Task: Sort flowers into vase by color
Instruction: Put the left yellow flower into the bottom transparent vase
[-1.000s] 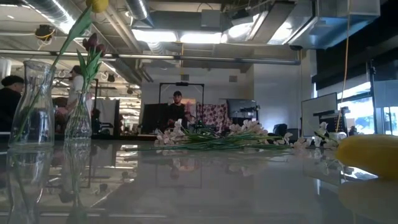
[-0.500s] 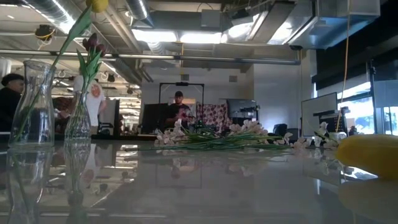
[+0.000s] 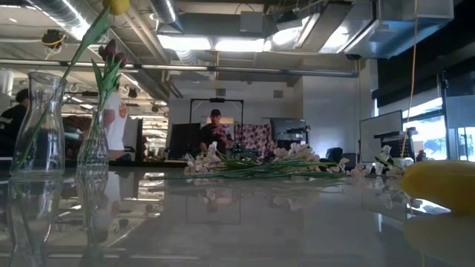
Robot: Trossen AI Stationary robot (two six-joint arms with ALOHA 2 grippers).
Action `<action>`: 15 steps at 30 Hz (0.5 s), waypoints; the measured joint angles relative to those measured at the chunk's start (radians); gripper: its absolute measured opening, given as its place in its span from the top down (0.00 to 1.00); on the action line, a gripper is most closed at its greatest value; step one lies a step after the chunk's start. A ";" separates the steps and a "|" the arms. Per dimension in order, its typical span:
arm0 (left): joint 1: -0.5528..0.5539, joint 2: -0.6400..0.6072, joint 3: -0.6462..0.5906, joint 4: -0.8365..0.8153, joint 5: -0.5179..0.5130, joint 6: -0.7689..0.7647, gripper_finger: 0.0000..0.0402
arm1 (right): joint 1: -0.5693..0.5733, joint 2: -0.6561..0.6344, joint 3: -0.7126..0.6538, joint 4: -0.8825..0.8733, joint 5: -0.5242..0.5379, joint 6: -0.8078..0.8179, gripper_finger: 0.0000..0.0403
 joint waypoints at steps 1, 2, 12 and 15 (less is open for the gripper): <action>0.000 0.000 0.000 -0.009 0.005 -0.005 0.79 | 0.000 0.000 0.000 -0.006 0.000 -0.001 0.99; 0.001 0.000 0.000 -0.020 0.013 -0.017 0.78 | 0.000 0.000 0.000 -0.014 -0.001 -0.005 0.99; 0.031 0.016 0.000 -0.101 0.045 -0.097 0.87 | -0.001 0.000 0.000 -0.063 0.002 -0.090 1.00; 0.044 0.051 0.000 -0.099 0.032 -0.105 0.97 | -0.001 0.000 -0.001 -0.078 -0.001 -0.088 1.00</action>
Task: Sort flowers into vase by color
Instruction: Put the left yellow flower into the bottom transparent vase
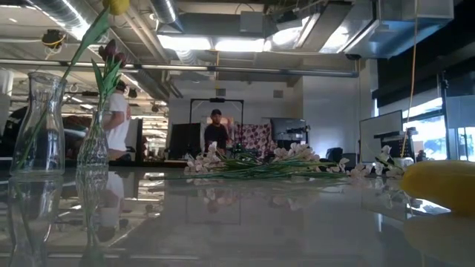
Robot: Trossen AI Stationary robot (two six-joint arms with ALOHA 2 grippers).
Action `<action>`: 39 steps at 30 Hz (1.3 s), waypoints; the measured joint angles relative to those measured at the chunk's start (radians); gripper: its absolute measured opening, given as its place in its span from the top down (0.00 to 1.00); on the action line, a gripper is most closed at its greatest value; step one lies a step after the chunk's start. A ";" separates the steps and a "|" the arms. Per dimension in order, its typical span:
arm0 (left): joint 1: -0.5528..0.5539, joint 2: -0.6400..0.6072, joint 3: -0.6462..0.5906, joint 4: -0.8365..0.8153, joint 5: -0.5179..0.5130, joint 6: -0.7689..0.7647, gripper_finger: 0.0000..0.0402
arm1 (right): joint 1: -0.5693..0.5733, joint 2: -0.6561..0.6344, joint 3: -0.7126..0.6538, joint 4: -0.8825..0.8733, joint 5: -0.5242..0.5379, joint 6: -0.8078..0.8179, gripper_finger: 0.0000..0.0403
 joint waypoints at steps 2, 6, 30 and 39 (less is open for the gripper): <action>0.014 0.026 0.000 0.009 0.002 0.000 0.99 | 0.000 0.000 0.000 0.000 0.003 0.001 0.99; 0.019 0.051 0.000 0.021 -0.031 0.000 0.99 | 0.007 -0.019 0.000 -0.060 0.008 0.002 0.99; -0.029 0.052 0.000 0.217 -0.005 0.239 1.00 | 0.079 -0.087 0.001 -0.147 0.137 0.118 0.56; -0.029 0.052 0.000 0.221 -0.007 0.246 1.00 | 0.072 -0.085 0.001 -0.170 0.105 0.119 0.92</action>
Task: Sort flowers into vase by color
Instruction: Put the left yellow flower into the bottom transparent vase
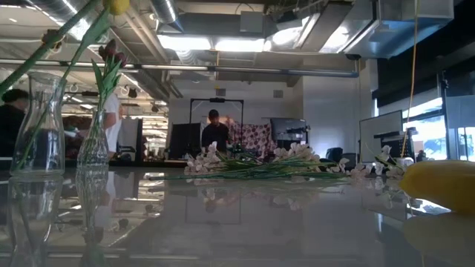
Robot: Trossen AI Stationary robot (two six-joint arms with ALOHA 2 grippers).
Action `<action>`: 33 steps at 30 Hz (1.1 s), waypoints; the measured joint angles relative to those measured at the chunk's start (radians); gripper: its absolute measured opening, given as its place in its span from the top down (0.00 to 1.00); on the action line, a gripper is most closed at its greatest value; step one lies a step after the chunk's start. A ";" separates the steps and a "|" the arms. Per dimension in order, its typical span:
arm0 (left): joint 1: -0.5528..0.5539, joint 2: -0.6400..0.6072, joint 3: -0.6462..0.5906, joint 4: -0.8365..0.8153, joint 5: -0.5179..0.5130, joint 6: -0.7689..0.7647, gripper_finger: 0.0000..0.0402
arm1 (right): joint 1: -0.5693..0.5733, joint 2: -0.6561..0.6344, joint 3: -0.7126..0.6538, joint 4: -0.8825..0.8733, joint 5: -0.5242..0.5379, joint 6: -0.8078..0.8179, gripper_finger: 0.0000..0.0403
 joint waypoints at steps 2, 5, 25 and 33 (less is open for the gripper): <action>0.001 0.000 0.000 -0.003 -0.004 -0.001 1.00 | 0.000 0.000 0.000 -0.005 -0.001 -0.003 0.97; 0.016 0.000 0.000 -0.014 0.022 -0.026 0.97 | 0.000 -0.001 0.015 -0.055 -0.001 -0.003 0.96; 0.170 0.096 0.000 -0.032 0.324 -0.103 0.74 | -0.002 -0.011 0.206 -0.641 -0.095 -0.019 0.99; 0.193 0.086 0.084 -0.019 0.333 0.060 0.75 | -0.001 -0.027 0.348 -0.848 -0.079 -0.035 0.99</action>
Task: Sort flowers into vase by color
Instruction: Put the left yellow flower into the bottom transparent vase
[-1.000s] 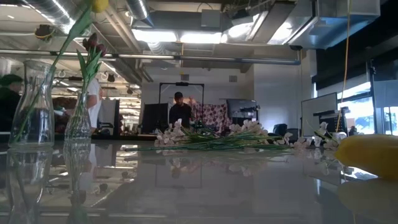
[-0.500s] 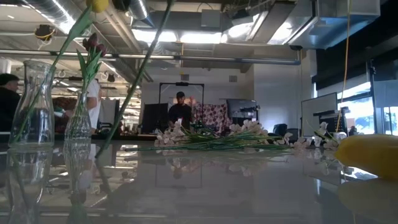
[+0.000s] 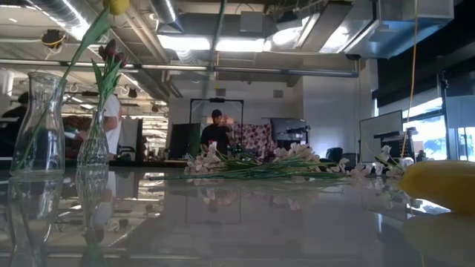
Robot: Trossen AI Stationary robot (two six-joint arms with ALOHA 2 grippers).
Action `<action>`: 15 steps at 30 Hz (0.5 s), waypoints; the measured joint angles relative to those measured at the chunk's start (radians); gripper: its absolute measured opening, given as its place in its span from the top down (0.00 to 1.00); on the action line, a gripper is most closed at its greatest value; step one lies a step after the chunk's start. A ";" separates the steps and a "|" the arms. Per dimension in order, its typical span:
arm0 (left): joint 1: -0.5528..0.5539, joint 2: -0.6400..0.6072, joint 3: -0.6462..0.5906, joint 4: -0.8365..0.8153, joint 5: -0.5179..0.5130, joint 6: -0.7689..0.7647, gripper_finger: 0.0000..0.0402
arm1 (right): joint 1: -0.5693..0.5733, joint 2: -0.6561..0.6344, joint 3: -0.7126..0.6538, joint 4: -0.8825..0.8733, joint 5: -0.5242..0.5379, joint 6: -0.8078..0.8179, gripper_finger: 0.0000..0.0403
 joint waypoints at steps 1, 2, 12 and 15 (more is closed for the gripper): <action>0.008 0.000 0.008 0.002 0.017 0.010 0.75 | 0.000 0.000 0.022 -0.035 -0.007 -0.001 0.99; 0.015 0.000 0.013 0.001 0.029 0.015 0.75 | 0.000 0.000 0.040 -0.068 -0.010 0.000 0.99; 0.035 0.000 0.017 0.004 0.044 0.001 0.77 | -0.001 0.000 0.150 -0.331 -0.056 0.035 0.99; 0.048 0.000 0.018 0.021 0.050 -0.017 0.80 | 0.000 0.000 0.152 -0.329 -0.063 0.040 0.98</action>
